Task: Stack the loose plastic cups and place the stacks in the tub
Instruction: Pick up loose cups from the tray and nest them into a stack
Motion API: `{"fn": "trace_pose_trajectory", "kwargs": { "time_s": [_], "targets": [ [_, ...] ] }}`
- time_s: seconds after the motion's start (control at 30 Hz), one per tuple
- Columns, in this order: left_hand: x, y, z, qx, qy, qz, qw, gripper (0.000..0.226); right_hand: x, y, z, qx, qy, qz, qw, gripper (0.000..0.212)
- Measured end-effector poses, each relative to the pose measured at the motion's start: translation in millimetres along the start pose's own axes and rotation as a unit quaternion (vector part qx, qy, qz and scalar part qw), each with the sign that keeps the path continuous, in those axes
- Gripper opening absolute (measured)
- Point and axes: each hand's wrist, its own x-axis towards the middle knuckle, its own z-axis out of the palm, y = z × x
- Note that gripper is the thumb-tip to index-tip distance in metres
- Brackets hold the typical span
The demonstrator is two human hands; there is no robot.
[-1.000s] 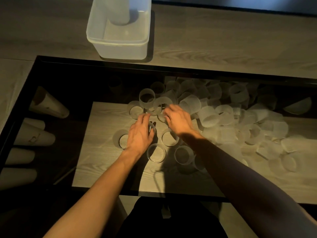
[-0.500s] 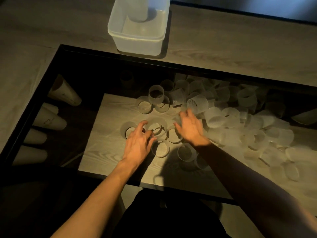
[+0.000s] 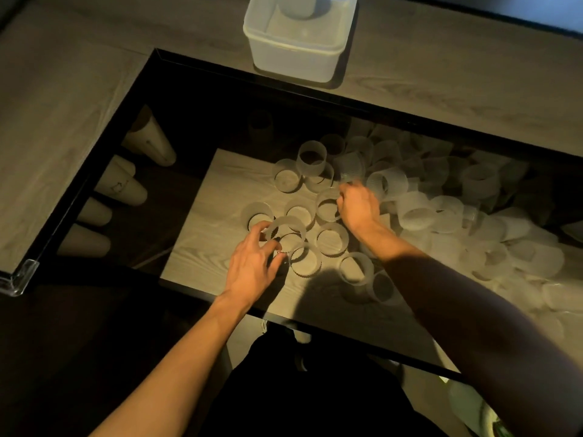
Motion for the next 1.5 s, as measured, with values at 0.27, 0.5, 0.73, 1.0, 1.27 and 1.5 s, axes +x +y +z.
{"fn": "trace_pose_trajectory", "kwargs": {
  "time_s": [0.27,0.5,0.73,1.0,1.27,1.5],
  "targets": [
    [-25,-27,4,0.000,-0.019,-0.030,0.999,0.023,2,-3,15,0.047,-0.069,0.087,0.993,0.036],
    [-36,-37,22,0.007,-0.066,-0.067,0.996,0.022,-23,-16,15,0.045,0.033,-0.077,0.995,0.044],
    [-36,-41,25,-0.029,-0.091,-0.082,0.992,0.032,-37,-80,18,0.104,-0.073,-0.232,0.964,0.057],
    [-8,-60,0,-0.107,0.001,-0.155,0.982,0.048,-36,-119,31,0.062,-0.115,-0.212,0.969,0.091],
    [54,-80,5,-0.138,-0.091,-0.168,0.972,0.097,-20,-138,45,0.009,-0.130,-0.191,0.973,0.092],
    [52,-83,-13,-0.217,-0.022,-0.132,0.967,0.090,-25,-128,27,0.159,-0.132,-0.184,0.961,0.093]
  ]
}}
